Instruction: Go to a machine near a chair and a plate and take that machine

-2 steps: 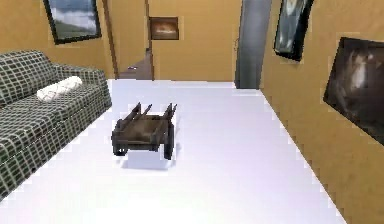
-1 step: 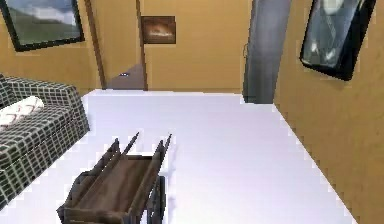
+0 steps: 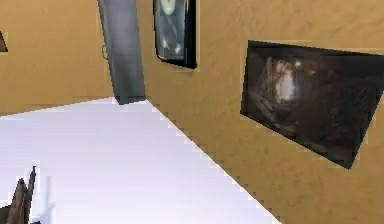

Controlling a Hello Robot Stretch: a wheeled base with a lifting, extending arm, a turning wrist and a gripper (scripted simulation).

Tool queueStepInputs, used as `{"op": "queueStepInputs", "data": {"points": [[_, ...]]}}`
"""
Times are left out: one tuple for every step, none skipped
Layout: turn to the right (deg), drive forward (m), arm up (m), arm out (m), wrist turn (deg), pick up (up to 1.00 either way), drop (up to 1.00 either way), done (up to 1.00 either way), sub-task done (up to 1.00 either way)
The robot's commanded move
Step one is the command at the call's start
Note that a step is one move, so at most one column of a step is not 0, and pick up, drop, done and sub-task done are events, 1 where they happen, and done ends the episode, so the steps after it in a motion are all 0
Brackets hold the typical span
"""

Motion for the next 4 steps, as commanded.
{"op": "queueStepInputs", "data": {"points": [[0.0, 0.30, 0.00, 0.00, 0.0, 0.00, 0.00, 0.00, 0.00], [-30.0, 0.00, 0.00, 0.00, 0.0, 0.00, 0.00, 0.00, 0.00], [0.0, 1.00, 0.00, 0.00, 0.0, 0.00, 0.00, 0.00, 0.00], [0.0, 0.70, 0.00, 0.00, 0.0, 0.00, 0.00, 0.00, 0.00]]}}
